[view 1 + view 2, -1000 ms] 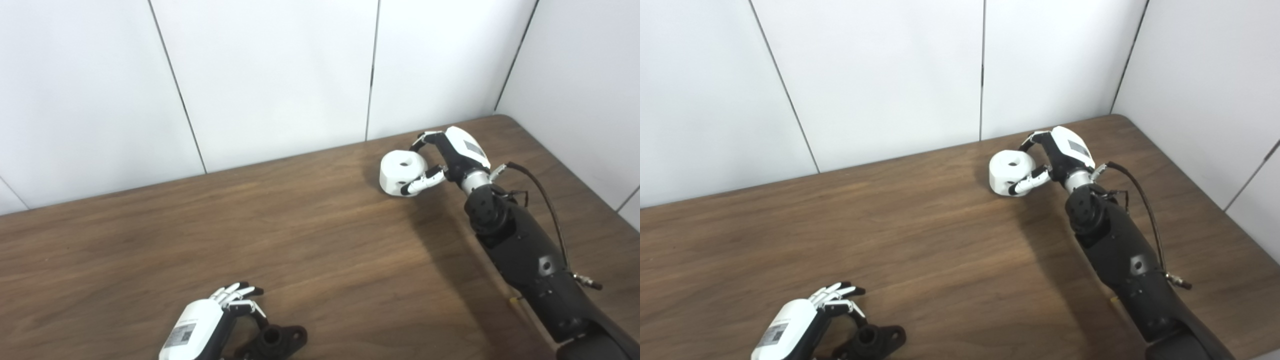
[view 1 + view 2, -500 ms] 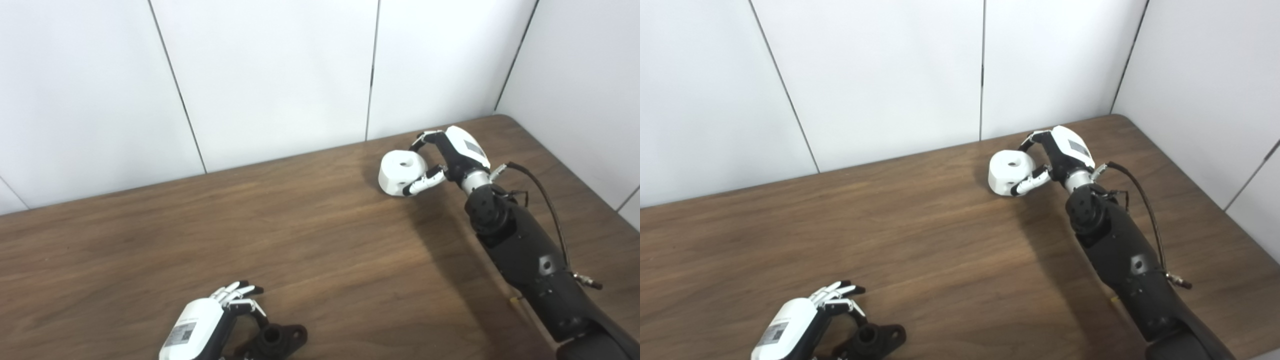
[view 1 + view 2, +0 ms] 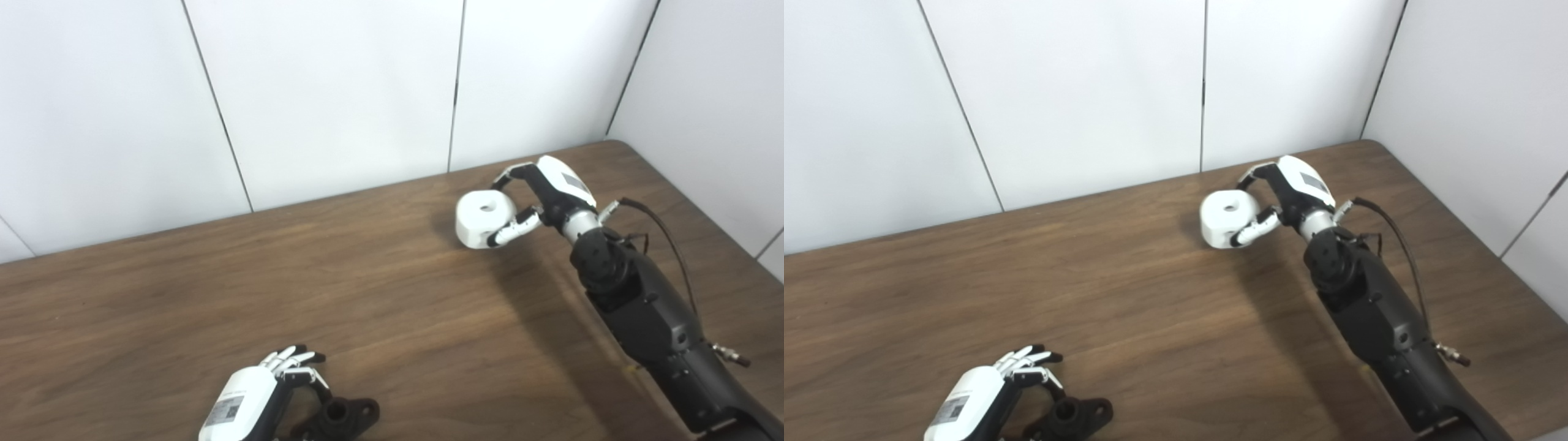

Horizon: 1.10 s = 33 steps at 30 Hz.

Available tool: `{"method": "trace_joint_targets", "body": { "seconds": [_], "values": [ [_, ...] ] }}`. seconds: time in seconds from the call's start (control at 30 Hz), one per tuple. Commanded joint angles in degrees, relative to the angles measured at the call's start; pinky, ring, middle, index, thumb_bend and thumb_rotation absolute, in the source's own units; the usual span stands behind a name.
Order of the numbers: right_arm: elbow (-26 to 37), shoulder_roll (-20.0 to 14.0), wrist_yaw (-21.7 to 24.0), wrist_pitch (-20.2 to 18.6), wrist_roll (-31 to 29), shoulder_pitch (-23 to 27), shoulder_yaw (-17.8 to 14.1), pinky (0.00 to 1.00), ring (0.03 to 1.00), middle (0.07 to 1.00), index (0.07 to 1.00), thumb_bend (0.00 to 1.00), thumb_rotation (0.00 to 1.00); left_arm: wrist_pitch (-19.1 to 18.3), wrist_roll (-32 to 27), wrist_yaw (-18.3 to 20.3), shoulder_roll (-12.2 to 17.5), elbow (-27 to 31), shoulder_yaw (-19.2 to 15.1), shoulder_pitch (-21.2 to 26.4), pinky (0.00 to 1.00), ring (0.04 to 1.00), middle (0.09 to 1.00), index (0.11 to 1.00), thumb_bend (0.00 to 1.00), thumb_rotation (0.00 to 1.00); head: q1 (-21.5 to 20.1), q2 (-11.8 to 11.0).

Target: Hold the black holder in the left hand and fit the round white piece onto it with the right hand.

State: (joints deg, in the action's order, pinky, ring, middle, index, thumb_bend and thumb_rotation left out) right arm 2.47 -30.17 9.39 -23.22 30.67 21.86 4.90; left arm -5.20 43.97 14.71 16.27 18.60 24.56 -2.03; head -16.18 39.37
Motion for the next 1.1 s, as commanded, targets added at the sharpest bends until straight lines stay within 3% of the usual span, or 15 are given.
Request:
{"method": "trace_joint_targets", "body": {
  "seconds": [0.0,0.27,0.4,0.53,0.7,0.9,1.07],
  "values": [
    [4.99,-2.51,3.29,-2.48,0.82,2.20,-0.04,0.87,0.893,0.809,0.485,0.52,0.14,-1.75,0.10,4.17,0.48,-1.40,1.40,-1.59,0.91,0.924,0.838,0.488,0.52,0.05,0.25,0.29],
    [20.50,1.65,19.59,-3.69,7.33,0.25,-2.57,0.85,0.894,0.791,0.483,0.52,0.14,-3.26,1.80,5.42,-0.37,-0.58,1.94,-0.87,0.91,0.925,0.838,0.488,0.52,0.05,4.69,3.74],
    [25.46,4.24,25.96,-3.69,8.84,-0.92,-4.52,0.86,0.895,0.793,0.483,0.52,0.14,-3.91,3.15,6.11,-1.11,-0.43,2.49,-0.23,0.91,0.923,0.836,0.488,0.52,0.05,7.00,4.76],
    [30.47,8.87,32.55,-3.69,8.76,-3.04,-6.74,0.91,0.923,0.813,0.483,0.52,0.14,-4.12,3.90,6.18,-1.88,-0.57,3.05,0.08,0.92,0.922,0.834,0.487,0.52,0.05,8.37,6.13],
    [35.68,12.67,39.53,-3.69,11.68,-5.55,-6.80,0.88,0.928,0.823,0.483,0.52,0.14,-5.69,5.49,7.39,-2.76,0.26,3.72,0.62,0.92,0.918,0.831,0.488,0.52,0.05,9.71,7.80],
    [38.84,14.74,43.81,-3.69,13.64,-8.01,-5.81,0.85,0.926,0.830,0.482,0.52,0.14,-6.87,6.72,8.41,-3.72,0.70,4.15,1.33,0.92,0.917,0.832,0.487,0.52,0.05,11.32,9.33],
    [40.42,15.90,45.32,-3.68,13.72,-9.05,-5.01,0.89,0.941,0.838,0.483,0.52,0.14,-7.40,7.34,9.38,-4.28,0.71,4.19,1.83,0.92,0.916,0.833,0.487,0.52,0.05,11.87,10.26]
  ]
}}
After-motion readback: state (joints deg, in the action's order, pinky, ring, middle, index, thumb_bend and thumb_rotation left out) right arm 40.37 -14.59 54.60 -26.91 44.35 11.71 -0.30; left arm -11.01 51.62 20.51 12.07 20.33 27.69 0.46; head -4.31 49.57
